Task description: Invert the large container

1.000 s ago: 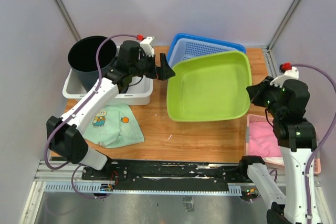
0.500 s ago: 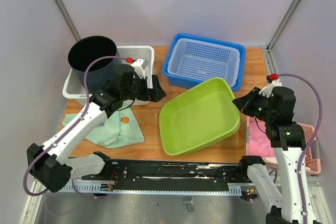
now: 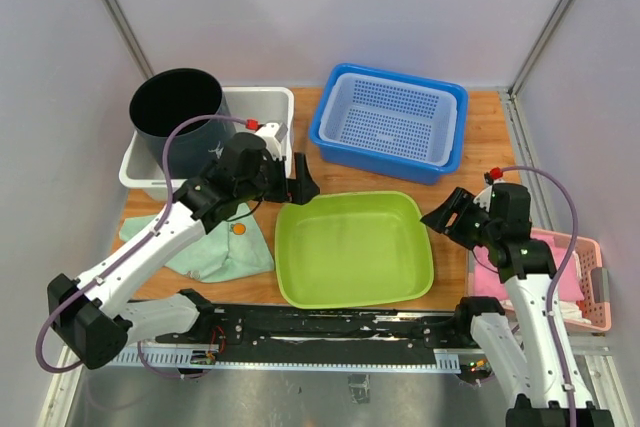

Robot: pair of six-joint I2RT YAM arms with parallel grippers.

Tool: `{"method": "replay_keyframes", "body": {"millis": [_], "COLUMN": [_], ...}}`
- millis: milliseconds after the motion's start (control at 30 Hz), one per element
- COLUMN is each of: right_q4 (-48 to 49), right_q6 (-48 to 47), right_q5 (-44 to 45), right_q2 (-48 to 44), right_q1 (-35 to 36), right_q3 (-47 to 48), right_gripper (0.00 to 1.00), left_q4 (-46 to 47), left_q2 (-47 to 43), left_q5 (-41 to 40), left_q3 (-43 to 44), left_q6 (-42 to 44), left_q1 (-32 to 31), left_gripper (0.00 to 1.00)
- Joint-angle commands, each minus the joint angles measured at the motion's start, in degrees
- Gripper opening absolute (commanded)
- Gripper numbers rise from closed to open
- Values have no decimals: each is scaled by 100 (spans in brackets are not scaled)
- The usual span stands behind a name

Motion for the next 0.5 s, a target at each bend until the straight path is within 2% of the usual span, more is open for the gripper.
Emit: {"method": "replay_keyframes", "body": {"millis": [0,133,200,267,367,467], "right_q4": [-466,-871,-881,-841,-752,-576], "right_q6": [-734,-1243,-1147,-821,-202,232], "right_q5": [491,850,1190,2055,3567,4295], "right_q2": [232,491,571,737,1425,2553], "right_q1": [-38,75,623,1837,4048,5447], "right_q3": [736,1444,1658,1841,2158,2598], "right_gripper": [69,72,72,72,73,73], "left_q4": [-437,-1083,-1498,-1984,-2356,-2370], "left_q2": [-245,-485,-555,-497,-414,-375], "left_q5": [-476,-1164,-1415,-1054,-794,-757], "left_q3": [113,222,405,658,1067,1452], "left_q6": [16,-36,-24,160,161,-75], "left_q1": [-38,-34,13,336,1116,1481], "left_gripper": [99,99,99,99,99,99]}}
